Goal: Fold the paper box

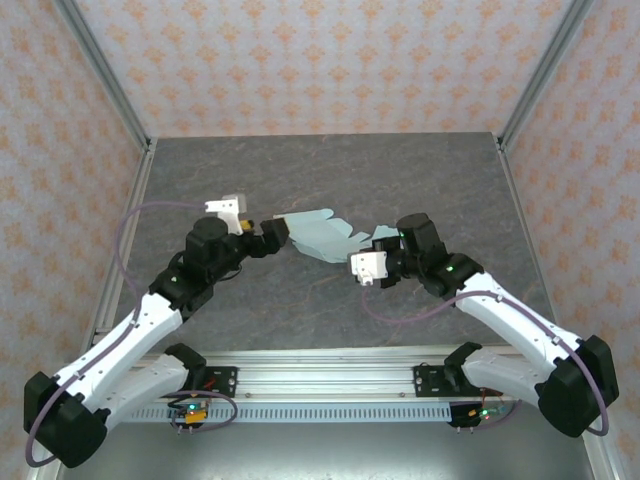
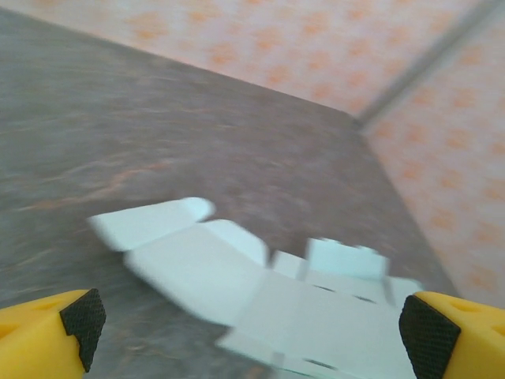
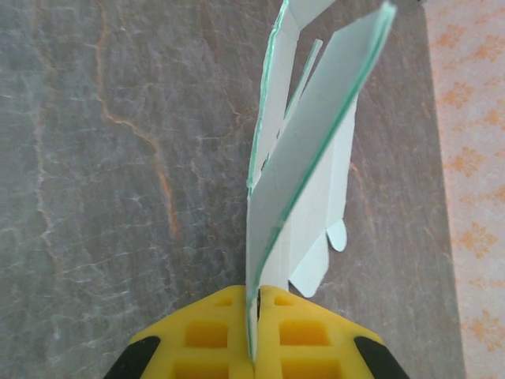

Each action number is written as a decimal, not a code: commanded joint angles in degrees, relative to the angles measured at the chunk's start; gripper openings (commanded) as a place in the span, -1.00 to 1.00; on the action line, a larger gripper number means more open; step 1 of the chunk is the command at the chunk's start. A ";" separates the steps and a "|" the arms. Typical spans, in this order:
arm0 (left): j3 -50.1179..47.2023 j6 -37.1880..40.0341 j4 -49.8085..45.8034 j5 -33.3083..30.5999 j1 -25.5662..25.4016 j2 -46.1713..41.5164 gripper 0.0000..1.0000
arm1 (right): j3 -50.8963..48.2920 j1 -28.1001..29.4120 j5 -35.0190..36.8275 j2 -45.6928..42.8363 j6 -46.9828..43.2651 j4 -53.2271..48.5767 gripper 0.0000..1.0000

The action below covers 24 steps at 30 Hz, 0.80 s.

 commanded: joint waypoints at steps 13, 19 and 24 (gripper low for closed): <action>-6.11 44.61 3.06 20.80 -11.47 -8.99 0.99 | 11.53 -0.31 -5.88 2.86 -4.14 -23.33 -1.00; -2.32 60.87 -2.67 18.83 -11.85 -5.85 1.00 | 13.69 -0.38 -5.85 2.13 -5.70 -27.60 -1.00; 5.70 69.85 -9.69 16.81 -12.05 5.87 0.88 | 15.22 -0.38 -5.65 2.40 -7.42 -29.54 -1.00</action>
